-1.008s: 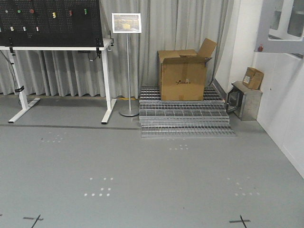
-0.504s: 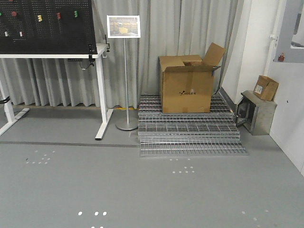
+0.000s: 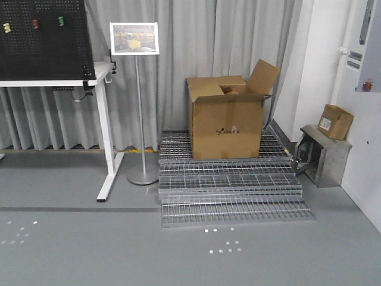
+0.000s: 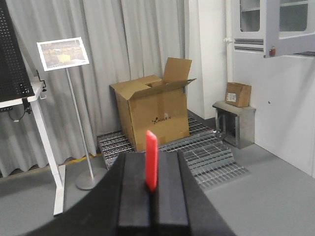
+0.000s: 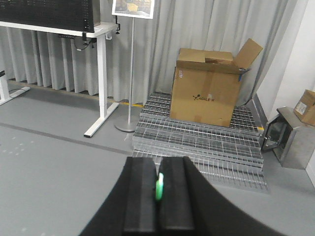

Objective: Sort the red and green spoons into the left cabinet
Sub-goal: 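Drive the base toward the open white cabinet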

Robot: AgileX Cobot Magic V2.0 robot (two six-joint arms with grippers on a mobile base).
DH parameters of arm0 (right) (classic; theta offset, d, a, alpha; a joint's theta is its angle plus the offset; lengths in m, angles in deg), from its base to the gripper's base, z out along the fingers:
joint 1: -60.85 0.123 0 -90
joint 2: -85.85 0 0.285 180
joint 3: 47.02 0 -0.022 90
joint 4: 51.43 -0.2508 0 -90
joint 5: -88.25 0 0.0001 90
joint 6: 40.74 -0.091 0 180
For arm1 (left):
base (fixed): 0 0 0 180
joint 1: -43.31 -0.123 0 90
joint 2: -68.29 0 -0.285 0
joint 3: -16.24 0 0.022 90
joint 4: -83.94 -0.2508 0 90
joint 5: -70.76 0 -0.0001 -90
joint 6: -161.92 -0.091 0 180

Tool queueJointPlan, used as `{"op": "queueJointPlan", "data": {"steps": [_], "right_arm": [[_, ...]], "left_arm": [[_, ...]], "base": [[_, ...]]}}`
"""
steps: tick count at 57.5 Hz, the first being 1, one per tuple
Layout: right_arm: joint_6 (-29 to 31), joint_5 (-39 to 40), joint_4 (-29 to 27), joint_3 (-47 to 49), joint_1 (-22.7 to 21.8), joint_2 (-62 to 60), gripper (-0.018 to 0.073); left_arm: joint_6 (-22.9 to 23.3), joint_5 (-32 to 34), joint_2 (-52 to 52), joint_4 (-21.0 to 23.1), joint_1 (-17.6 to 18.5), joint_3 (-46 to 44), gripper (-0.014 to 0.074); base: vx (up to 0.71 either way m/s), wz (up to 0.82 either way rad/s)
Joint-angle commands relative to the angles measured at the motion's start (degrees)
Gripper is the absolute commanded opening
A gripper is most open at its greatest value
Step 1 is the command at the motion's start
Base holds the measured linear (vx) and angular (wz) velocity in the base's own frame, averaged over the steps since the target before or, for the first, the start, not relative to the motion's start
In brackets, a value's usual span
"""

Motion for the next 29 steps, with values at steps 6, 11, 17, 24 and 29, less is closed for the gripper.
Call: {"op": "queueJointPlan", "data": {"steps": [6, 11, 17, 24, 29], "right_arm": [[0.1, 4.7, -0.1, 1.5, -0.2, 0.3, -0.0004], [0.1, 4.7, -0.1, 1.5, -0.2, 0.3, -0.0004], [0.1, 4.7, -0.1, 1.5, -0.2, 0.3, -0.0004], [0.1, 4.7, -0.1, 1.5, -0.2, 0.3, -0.0004], [0.1, 4.7, -0.1, 1.5, -0.2, 0.3, -0.0004]], "left_arm": [[0.4, 2.0, 0.1, 0.9, 0.4, -1.6, -0.0001], [0.4, 2.0, 0.1, 0.9, 0.4, -1.6, -0.0001], [0.4, 2.0, 0.1, 0.9, 0.4, -1.6, -0.0001], [0.4, 2.0, 0.1, 0.9, 0.4, -1.6, -0.0001], [0.4, 2.0, 0.1, 0.9, 0.4, -1.6, -0.0001]], "base": [[0.57, -0.04], [0.57, -0.02], [0.57, -0.03], [0.57, -0.05], [0.57, -0.09]]}}
